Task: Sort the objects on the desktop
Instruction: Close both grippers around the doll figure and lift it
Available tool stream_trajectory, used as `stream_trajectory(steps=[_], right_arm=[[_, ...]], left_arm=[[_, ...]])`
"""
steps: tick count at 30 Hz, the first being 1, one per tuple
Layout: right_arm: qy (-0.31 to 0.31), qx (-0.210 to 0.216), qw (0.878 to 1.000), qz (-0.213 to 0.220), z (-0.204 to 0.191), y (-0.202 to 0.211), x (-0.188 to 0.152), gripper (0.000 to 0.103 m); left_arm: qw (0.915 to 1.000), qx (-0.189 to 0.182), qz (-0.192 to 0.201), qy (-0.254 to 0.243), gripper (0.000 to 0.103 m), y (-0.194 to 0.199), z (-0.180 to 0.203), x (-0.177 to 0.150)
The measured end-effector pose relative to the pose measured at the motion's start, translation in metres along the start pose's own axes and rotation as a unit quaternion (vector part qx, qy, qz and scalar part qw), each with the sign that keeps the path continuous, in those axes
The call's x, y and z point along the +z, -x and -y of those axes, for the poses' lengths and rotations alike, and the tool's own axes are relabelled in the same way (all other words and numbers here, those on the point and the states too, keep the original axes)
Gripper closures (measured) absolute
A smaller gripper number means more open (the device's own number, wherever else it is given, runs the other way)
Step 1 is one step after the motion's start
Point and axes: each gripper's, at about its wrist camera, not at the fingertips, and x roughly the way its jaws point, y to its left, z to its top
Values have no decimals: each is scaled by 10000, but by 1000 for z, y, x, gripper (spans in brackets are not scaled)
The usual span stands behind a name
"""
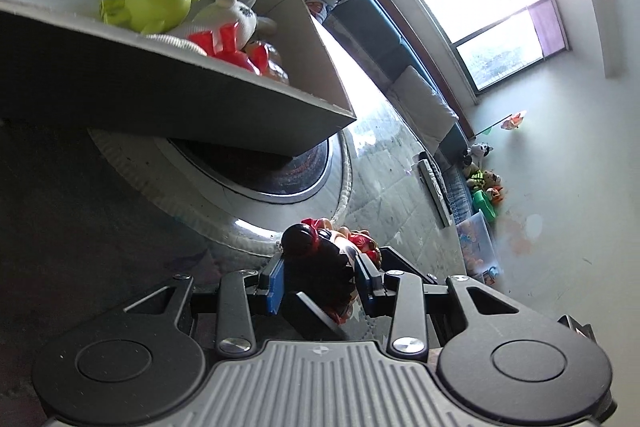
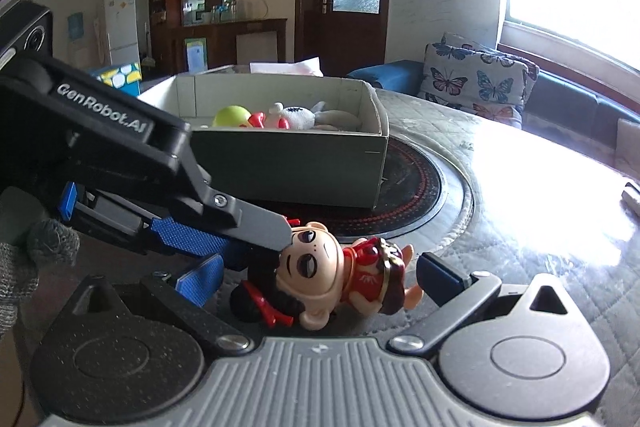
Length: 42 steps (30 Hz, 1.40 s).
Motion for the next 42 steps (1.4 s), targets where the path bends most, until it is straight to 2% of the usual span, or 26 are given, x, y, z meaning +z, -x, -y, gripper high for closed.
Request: stream_trajectory(steps=[12,21,27,42], right_arm=[[142,-83,9998,-130,-9,-1,0,0],[-95,-147,9997,-149,-8,5,-2,2],[-118,-226,9995,-203,-5,6,-1,9],[-32,-305,9994,-151,-10,11,4,10]], left_arm=[[9996,-110,56,251,60,-7,-8,1],[9969,-270,31,741,59,-8,-20,1],[9973,-256,35,684,58,-7,-20,0],[9980,-347,175,508,58,5,-11,-6]])
